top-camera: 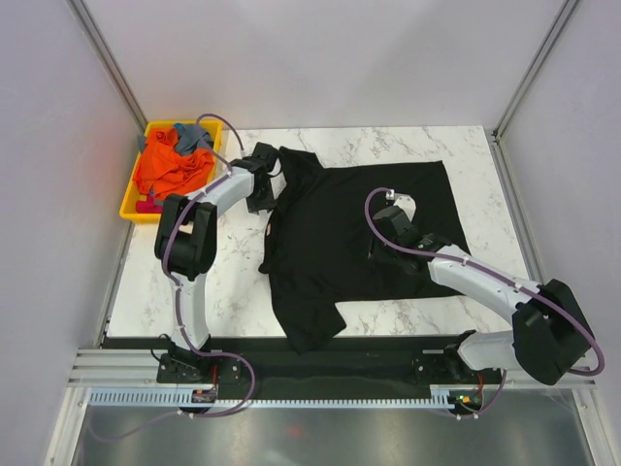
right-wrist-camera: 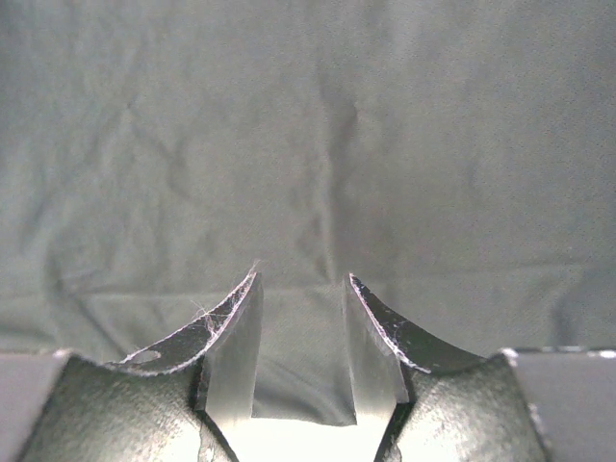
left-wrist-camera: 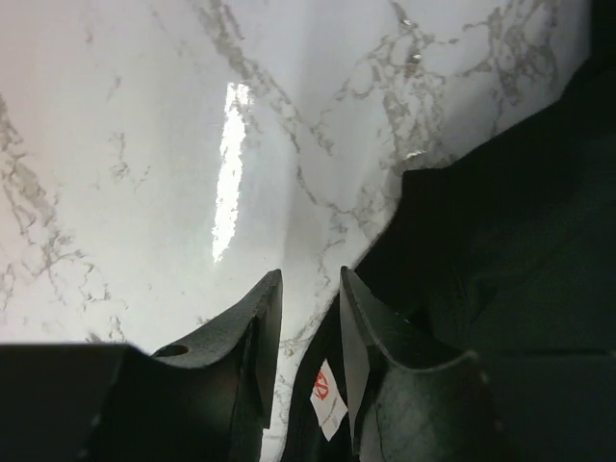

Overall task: Fold and stack the t-shirts
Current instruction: Flatten the tshirt out

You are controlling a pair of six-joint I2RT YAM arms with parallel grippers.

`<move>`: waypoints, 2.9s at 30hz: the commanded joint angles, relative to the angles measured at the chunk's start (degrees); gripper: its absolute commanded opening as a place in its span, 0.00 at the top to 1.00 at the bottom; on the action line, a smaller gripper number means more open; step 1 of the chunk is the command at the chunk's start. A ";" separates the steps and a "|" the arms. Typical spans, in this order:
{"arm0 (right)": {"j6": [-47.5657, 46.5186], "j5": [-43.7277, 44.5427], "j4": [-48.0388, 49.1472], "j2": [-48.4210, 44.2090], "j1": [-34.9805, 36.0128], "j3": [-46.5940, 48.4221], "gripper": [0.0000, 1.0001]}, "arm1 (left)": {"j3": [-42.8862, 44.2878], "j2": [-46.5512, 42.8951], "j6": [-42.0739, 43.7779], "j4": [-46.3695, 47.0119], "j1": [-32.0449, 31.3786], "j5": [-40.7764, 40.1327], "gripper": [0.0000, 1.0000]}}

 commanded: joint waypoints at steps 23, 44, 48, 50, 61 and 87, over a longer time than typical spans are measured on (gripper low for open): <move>-1.75 -0.94 0.75 0.69 -2.54 2.23 0.53 | 2.07 3.88 3.20 2.13 0.65 -2.74 0.63; -3.15 -0.05 3.73 19.32 -18.36 12.58 0.54 | 4.54 3.00 2.50 0.20 2.67 -5.12 0.60; -3.06 0.03 4.17 25.03 -21.61 16.11 0.55 | 4.71 2.82 1.44 -0.50 3.99 -6.35 0.59; -2.98 0.29 4.17 28.10 -23.28 17.60 0.55 | 5.50 3.34 1.87 -0.59 4.43 -6.09 0.59; -0.69 1.70 4.79 35.32 -29.17 20.42 0.56 | 16.83 11.69 6.98 -1.12 4.52 -1.97 0.59; -0.60 -5.68 -4.17 21.02 -31.46 22.19 0.55 | -1.29 -13.92 7.24 -4.46 3.56 7.86 0.59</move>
